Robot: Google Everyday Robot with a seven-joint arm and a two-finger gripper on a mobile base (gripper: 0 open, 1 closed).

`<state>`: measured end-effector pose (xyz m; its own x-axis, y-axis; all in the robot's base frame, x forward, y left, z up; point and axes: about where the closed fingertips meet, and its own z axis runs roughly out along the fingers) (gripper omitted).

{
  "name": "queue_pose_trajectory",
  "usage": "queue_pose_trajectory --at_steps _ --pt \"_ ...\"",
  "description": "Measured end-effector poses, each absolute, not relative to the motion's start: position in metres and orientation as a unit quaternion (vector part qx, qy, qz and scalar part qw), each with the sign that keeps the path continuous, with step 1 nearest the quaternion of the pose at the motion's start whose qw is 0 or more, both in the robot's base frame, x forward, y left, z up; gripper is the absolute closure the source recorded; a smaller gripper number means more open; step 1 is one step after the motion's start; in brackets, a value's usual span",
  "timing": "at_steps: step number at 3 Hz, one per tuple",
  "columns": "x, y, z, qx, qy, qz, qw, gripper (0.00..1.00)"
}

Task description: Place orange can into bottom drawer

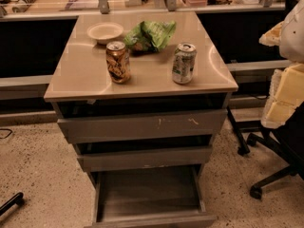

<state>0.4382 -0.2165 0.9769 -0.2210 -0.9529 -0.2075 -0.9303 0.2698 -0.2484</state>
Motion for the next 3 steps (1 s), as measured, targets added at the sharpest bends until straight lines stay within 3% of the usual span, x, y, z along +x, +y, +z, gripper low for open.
queue_pose_trajectory --at_steps 1,2,3 --pt "0.438 -0.216 0.977 -0.603 0.781 -0.035 0.16 0.0" --pt "0.442 -0.216 0.977 -0.601 0.78 -0.036 0.17 0.13" --pt "0.461 -0.21 0.97 -0.598 0.775 -0.029 0.201 0.36"
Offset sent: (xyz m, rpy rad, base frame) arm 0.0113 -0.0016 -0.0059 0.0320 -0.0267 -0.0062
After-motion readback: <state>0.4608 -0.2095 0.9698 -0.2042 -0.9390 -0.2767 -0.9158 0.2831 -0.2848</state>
